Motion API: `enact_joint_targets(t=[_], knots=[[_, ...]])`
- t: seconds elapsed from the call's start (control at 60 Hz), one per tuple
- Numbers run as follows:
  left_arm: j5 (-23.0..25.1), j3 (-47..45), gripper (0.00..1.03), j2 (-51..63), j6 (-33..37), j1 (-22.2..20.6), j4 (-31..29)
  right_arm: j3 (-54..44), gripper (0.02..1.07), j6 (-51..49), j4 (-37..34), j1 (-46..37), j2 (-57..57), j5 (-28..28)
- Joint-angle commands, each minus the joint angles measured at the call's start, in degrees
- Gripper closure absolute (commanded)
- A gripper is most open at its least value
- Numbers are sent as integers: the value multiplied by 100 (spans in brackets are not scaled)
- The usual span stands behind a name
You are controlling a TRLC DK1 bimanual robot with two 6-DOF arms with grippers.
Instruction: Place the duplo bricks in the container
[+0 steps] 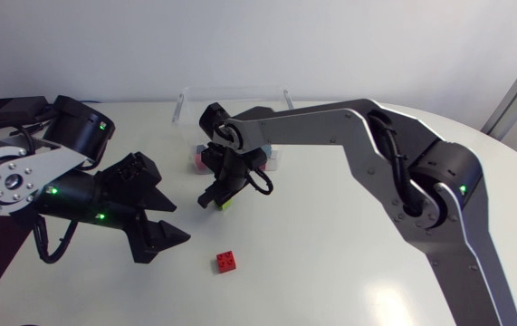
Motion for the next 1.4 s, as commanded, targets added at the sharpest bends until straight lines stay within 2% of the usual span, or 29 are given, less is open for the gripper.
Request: enact_joint_targets(t=[0.0,0.1,0.25,0.517,0.583,0.817,0.9,1.0,1.017,1.117,1.25,1.383], knots=[[44,-188,18,234,164,-183,28,-403,87,-71,36,-138,-347,-26],[26,-294,18,603,181,-543,125,-807,87,-53,151,-270,-901,-70],[-123,-276,18,1034,181,-868,292,-1282,87,-36,265,-419,-1613,-202],[-308,58,18,1825,111,-1255,556,-1906,87,131,660,-718,-2676,-466],[-466,102,18,2071,67,-1405,775,-1994,87,193,784,-841,-2949,-580],[-598,356,18,2642,14,-1466,1013,-2002,87,412,1153,-1113,-3441,-765],[-624,409,22,2792,-3,-1475,1066,-2002,87,492,1372,-1184,-3529,-774],[-624,436,23,2871,-38,-1492,1127,-2020,87,659,1689,-1210,-3564,-782],[-624,453,27,2888,-73,-1501,1162,-2029,87,694,1742,-1219,-3564,-782],[-624,506,37,3002,-117,-1510,1162,-2081,87,799,2067,-1236,-3546,-782],[-624,567,56,3143,-179,-1528,1171,-2187,87,913,2585,-1280,-3441,-756],[-624,585,86,3222,-214,-1528,1180,-2143,87,957,2893,-1412,-3256,-668]])
